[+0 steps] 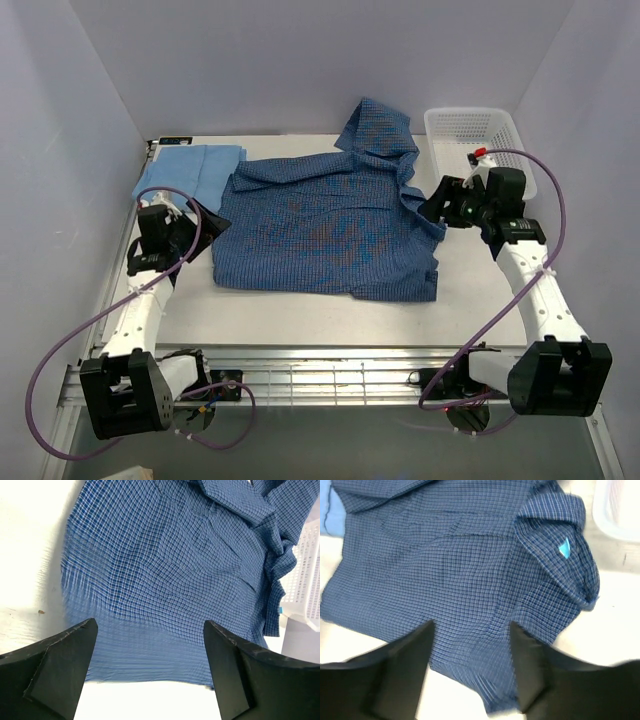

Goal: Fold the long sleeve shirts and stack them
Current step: Flatten the shirt out

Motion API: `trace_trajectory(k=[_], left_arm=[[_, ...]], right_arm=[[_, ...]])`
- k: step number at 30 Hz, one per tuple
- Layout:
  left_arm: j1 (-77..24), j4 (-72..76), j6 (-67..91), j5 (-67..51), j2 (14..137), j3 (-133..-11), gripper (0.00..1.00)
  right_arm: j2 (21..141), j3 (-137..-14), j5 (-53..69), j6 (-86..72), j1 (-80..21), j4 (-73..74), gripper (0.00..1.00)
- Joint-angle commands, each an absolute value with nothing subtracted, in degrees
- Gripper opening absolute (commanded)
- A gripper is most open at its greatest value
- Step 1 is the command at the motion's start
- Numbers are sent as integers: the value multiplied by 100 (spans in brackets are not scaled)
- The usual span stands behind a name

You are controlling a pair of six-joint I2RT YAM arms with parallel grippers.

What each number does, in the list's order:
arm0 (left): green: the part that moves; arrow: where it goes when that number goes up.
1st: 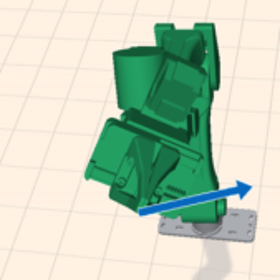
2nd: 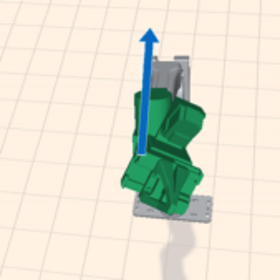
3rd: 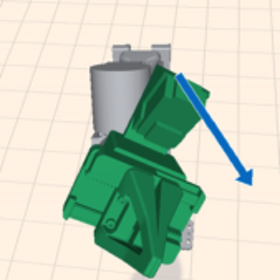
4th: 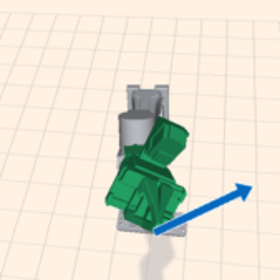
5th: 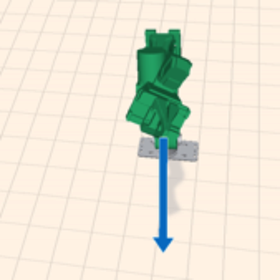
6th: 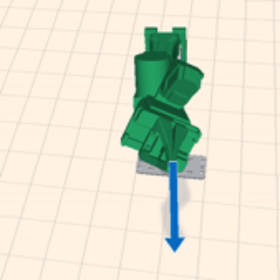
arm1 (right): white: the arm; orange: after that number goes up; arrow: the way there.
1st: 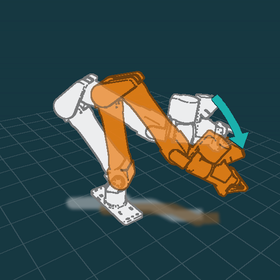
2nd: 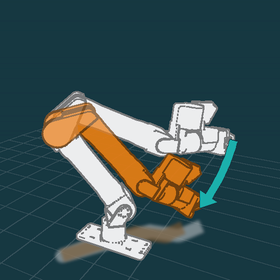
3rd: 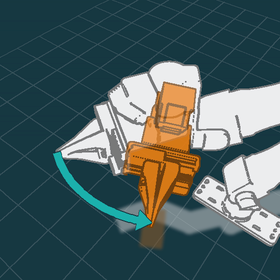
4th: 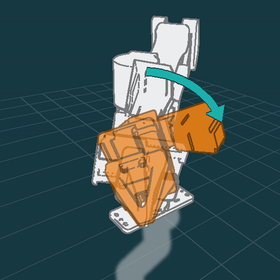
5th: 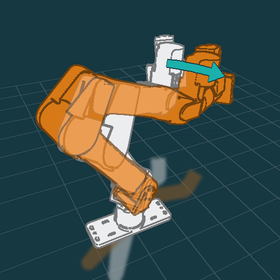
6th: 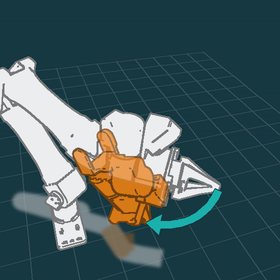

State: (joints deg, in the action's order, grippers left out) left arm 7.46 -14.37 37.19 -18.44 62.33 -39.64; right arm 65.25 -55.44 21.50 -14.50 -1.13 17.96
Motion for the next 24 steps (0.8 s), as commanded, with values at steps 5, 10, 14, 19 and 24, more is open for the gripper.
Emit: trace_trajectory(k=[5,10,14,19,24], left_arm=[[782,-2241,3665,-1933,6258,-4649,98],[791,-2268,3629,-2127,6301,-4632,98],[774,-2066,3823,-2634,6609,-4395,98],[625,-1609,4086,-2786,6881,-4026,98],[510,-1529,4157,-2769,7031,-3885,98]], right_arm=[[6725,-5749,1522,-1238,-97,3760,90],[5819,-4863,625,-1687,-97,4332,90],[5503,-4142,940,-2178,-97,4395,90],[5344,-3472,616,-3240,-97,4403,90],[5475,-3086,405,-3463,-97,4525,94]])
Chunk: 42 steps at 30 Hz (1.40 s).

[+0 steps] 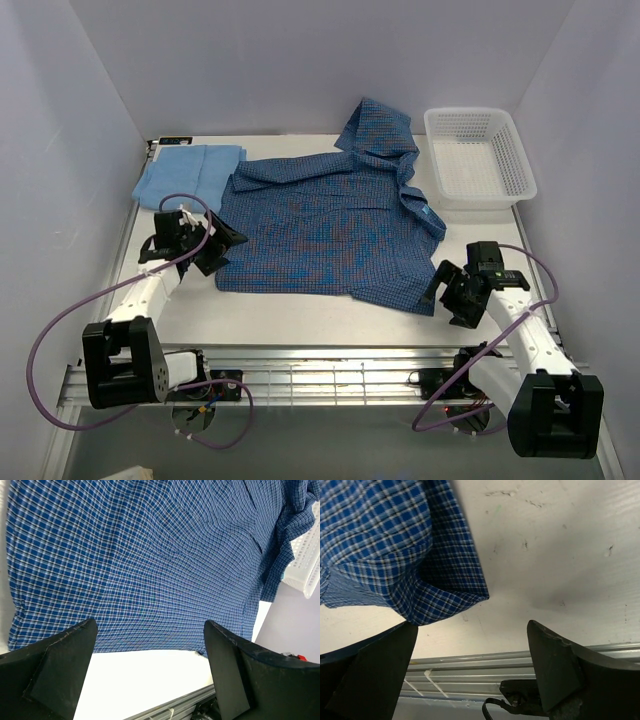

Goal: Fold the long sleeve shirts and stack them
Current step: Flatten the shirt out

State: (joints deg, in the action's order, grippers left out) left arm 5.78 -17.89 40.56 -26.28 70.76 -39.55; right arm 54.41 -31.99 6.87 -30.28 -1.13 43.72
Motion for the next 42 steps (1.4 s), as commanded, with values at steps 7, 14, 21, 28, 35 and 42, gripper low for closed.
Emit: trace_trajectory(k=[7,14,21,28,35,42], left_arm=[[413,-1354,4254,-2637,7101,-3560,98],[387,-1266,4342,-2506,6961,-3454,98],[387,-1266,4377,-2320,6882,-3428,98],[378,-1327,4342,-2110,6908,-3673,98],[378,-1433,4272,-1934,7119,-3920,98],[378,-1520,4306,-1776,7391,-3929,98]], right_arm=[[5642,-2655,967,-3085,-359,3508,89],[6495,-3187,1310,-3058,-1263,2653,9],[7063,-5715,1826,-3155,-1573,3698,8],[9033,-7976,1987,-2848,-1529,2859,8],[11214,-10834,1275,-1628,-1661,3804,64],[9277,-7822,-209,-931,-1767,3630,84]])
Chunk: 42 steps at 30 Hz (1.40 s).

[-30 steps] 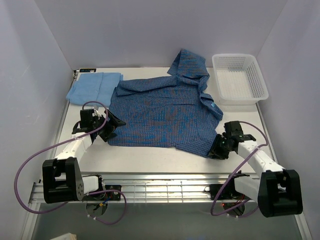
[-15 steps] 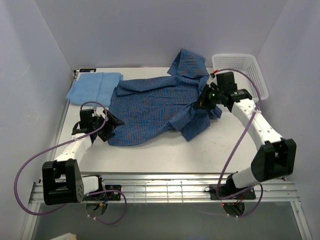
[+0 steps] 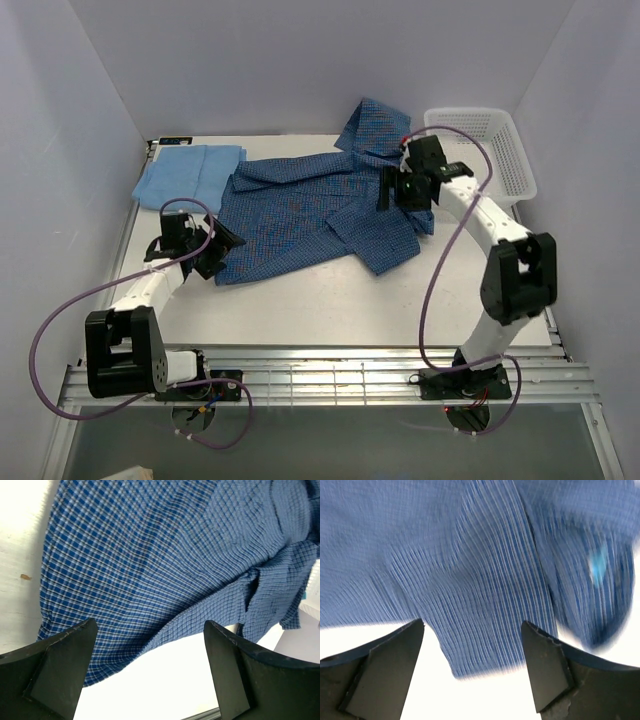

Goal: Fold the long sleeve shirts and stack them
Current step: Flatten the shirt out

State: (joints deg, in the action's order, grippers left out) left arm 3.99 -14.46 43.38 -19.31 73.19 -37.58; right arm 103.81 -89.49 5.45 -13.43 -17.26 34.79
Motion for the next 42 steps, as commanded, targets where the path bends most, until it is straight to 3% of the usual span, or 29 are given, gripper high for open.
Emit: trace_trajectory(k=[1,7,12,15,18,20,21,22,25,33,37,39,40,41,42], left_arm=[[378,-1555,4324,-1732,7400,-3946,98],[378,-2406,4465,-917,7479,-4113,98],[378,-2812,4667,-659,8076,-4428,98],[387,-2988,4790,-835,8305,-4544,93],[387,-3348,4860,-669,8280,-4553,93],[378,-3524,4860,-546,8087,-4526,93],[387,-3585,4852,-406,8016,-4526,93],[387,-3716,4843,-343,7920,-4526,93],[387,-3980,4781,-299,7814,-4518,93],[387,-3439,5106,-843,7717,-3867,91],[378,-3068,5273,-1177,7804,-3841,82],[369,-3015,5335,-1178,7901,-3806,66],[369,-3015,5344,-1178,7919,-3806,54],[369,-3015,5344,-1213,7936,-3797,28],[369,-3032,5352,-1256,7910,-3806,16]], right_arm=[[9081,-7457,-254,-1062,-1758,3612,85],[8139,-5558,78,-1371,-1758,3122,88],[8463,-5388,281,-1248,-1758,2471,88],[8832,-5546,211,-1326,-1758,2128,87],[9184,-5739,359,-1397,-1749,1890,80],[9377,-5783,535,-1441,-1749,1785,69],[9430,-5853,710,-1459,-1749,1793,57],[9448,-5862,790,-1494,-1740,1802,29],[9256,-5696,800,-1687,-1740,1802,8],[8078,-5019,756,-1811,-1723,2179,8],[7577,-5150,449,-1854,-1723,3537,8],[7226,-5220,456,-1986,-1714,3953,8],[7120,-5273,492,-2091,-1714,4164,8],[6989,-5439,414,-2153,-1714,4758,8],[6944,-5536,326,-2232,-1714,5120,8]])
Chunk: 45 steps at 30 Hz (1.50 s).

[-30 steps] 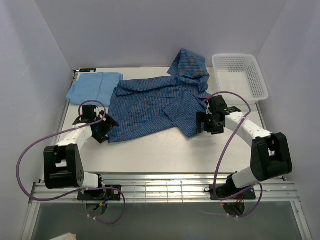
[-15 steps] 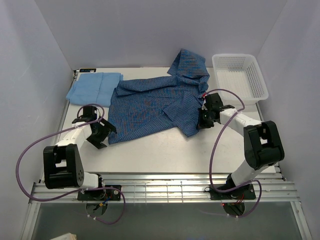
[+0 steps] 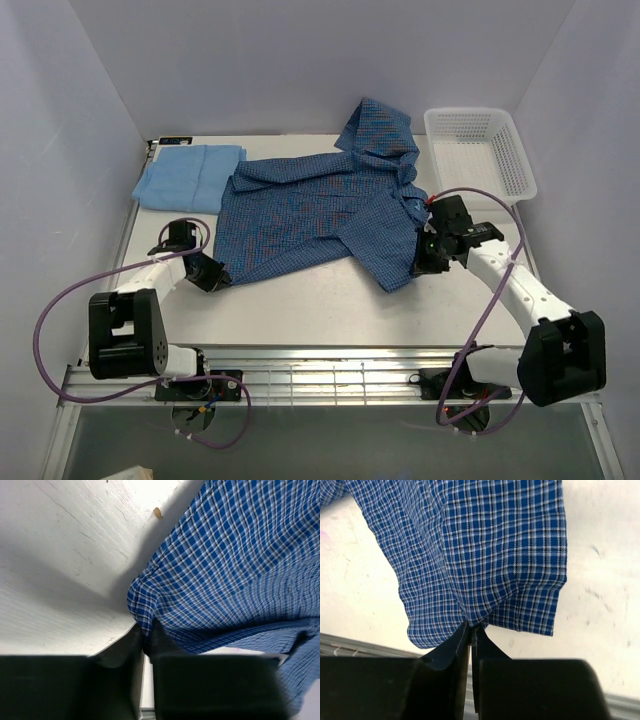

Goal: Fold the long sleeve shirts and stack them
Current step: Flatten the shirt out, then fold the shirt

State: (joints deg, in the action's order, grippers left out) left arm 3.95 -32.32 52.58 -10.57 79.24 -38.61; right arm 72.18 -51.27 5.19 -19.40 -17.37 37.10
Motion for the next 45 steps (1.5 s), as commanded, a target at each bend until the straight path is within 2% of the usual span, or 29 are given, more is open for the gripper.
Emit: trace_trajectory(k=[1,2,6,9,12,15,16,18,25,30,36,45], left_arm=[[369,-3067,5335,-1300,7884,-3814,7],[369,-3120,5318,-1353,7858,-3823,0],[369,-3864,5177,-1179,7699,-4025,0],[378,-4444,5072,-854,7541,-4104,0],[378,-4772,5036,-503,7444,-4122,0],[378,-4834,5019,-334,7593,-4183,0],[378,-4825,5001,-325,7655,-4218,0],[378,-4799,5045,-351,7760,-4297,0],[369,-4851,5027,-650,7778,-4649,0],[369,-5053,5027,-642,7559,-4860,0],[378,-5501,4948,-89,7453,-5492,0],[457,-5345,4922,114,8119,-6414,0]], right_arm=[[6917,-5633,221,-2415,-1705,5524,8],[6804,-5738,81,-2530,-1705,6294,8],[6040,-5862,-54,-3058,-1644,7523,8],[5056,-5373,1324,-3892,-1600,7515,8],[4239,-5360,1916,-4262,-1608,7480,8],[3412,-6263,707,-4209,-1600,7497,8],[3236,-6893,312,-4340,-1600,7280,8],[2726,-7215,-438,-4481,-1617,6892,8],[1952,-6425,-62,-4983,-1652,6548,8],[2074,-6180,173,-4510,-1652,6329,8],[3162,-5766,334,-3482,-1652,6057,8],[4973,-6486,-1045,-2734,-1644,5301,8]])
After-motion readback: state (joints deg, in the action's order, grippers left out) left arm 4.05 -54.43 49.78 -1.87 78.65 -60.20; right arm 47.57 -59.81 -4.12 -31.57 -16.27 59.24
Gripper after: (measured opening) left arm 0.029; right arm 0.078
